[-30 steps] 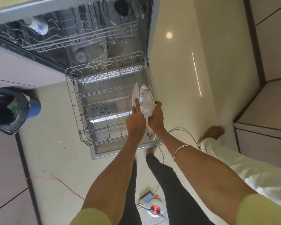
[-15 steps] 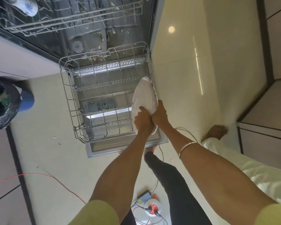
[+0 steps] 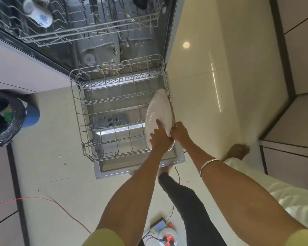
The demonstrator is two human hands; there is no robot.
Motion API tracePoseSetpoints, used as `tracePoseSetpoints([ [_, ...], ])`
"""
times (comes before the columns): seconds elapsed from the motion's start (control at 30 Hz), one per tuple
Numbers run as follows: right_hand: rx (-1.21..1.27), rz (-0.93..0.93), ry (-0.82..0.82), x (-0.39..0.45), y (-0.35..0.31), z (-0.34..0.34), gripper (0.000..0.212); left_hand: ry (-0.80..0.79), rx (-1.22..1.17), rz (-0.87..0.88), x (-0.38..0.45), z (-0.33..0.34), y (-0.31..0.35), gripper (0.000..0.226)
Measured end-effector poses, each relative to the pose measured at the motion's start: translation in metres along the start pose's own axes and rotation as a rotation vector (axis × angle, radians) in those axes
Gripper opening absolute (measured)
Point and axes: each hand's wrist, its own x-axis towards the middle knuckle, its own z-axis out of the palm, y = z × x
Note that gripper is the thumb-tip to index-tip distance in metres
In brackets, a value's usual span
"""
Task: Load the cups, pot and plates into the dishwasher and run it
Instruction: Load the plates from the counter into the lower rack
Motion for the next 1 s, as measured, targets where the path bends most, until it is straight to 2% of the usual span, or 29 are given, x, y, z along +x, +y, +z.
tracePoseSetpoints([
  [0.17, -0.079, -0.016, 0.016, -0.031, 0.008, 0.002, 0.060, -0.068, 0.036, 0.109, -0.019, -0.011, -0.030, 0.116],
  [0.27, -0.144, -0.001, 0.026, -0.050, 0.003, 0.000, 0.078, -0.054, 0.045, 0.123, -0.039, -0.025, -0.033, 0.108],
  [0.37, -0.158, 0.010, 0.088, -0.073, -0.011, -0.004, 0.085, -0.020, 0.000, 0.103, -0.059, -0.050, -0.033, 0.091],
  [0.5, -0.181, -0.067, 0.155, -0.110, -0.035, -0.014, 0.079, 0.106, 0.045, 0.133, -0.094, -0.093, -0.032, 0.061],
  [0.63, -0.253, -0.177, 0.154, -0.154, -0.059, -0.022, 0.065, 0.205, 0.124, 0.162, -0.130, -0.141, -0.035, 0.042],
  [0.87, -0.544, -0.332, 0.072, -0.220, -0.094, -0.021, 0.058, 0.280, 0.112, 0.203, -0.199, -0.195, -0.046, 0.036],
  [1.0, -0.659, -0.380, 0.055, -0.251, -0.120, -0.012, 0.043, 0.323, 0.064, 0.175, -0.232, -0.206, -0.053, 0.032],
])
